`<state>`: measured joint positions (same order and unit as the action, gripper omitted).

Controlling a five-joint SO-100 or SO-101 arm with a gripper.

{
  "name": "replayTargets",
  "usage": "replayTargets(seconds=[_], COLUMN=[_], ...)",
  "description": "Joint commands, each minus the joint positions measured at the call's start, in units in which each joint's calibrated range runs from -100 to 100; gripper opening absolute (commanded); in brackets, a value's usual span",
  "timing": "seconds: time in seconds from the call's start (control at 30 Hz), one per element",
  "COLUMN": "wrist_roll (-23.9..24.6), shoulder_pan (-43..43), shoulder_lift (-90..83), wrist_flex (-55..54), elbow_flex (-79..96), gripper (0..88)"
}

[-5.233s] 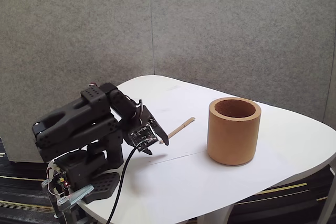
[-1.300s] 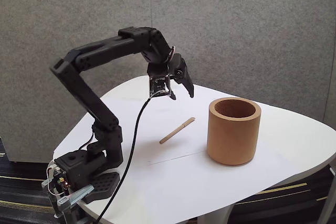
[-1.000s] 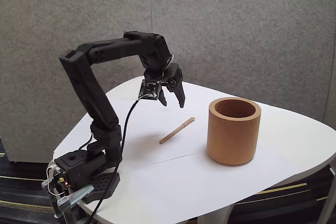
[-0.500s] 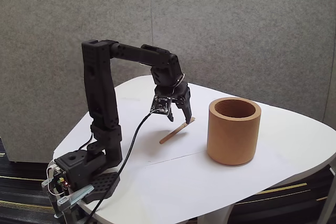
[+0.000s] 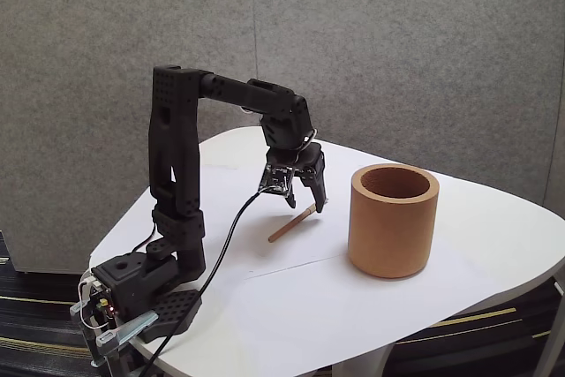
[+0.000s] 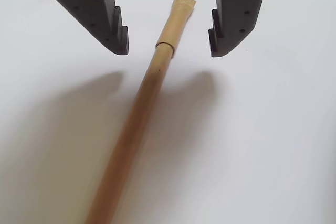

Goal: Grab the pen and put it in the pen holder.

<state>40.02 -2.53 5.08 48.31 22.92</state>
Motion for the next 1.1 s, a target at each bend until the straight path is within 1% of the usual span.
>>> replayTargets(seconds=[0.0, 0.23, 0.47, 0.8, 0.83, 0.87, 0.93, 1.07], wrist_roll=[0.1, 0.1, 0.2, 0.2, 0.2, 0.2, 0.2, 0.2], shoulder_pan=[-0.3, -0.3, -0.3, -0.3, -0.3, -0.3, -0.2, -0.2], shoulder_lift=[-0.2, 0.0, 5.1, 5.4, 5.4, 5.4, 5.4, 5.5], wrist_flex=[-0.5, -0.6, -0.6, -0.6, -0.6, -0.6, -0.6, -0.6], elbow_flex=[-2.0, 0.9, 0.5, 0.3, 0.4, 0.4, 0.4, 0.4], gripper=[21.1, 21.1, 21.1, 20.9, 19.7, 16.3, 0.6, 0.3])
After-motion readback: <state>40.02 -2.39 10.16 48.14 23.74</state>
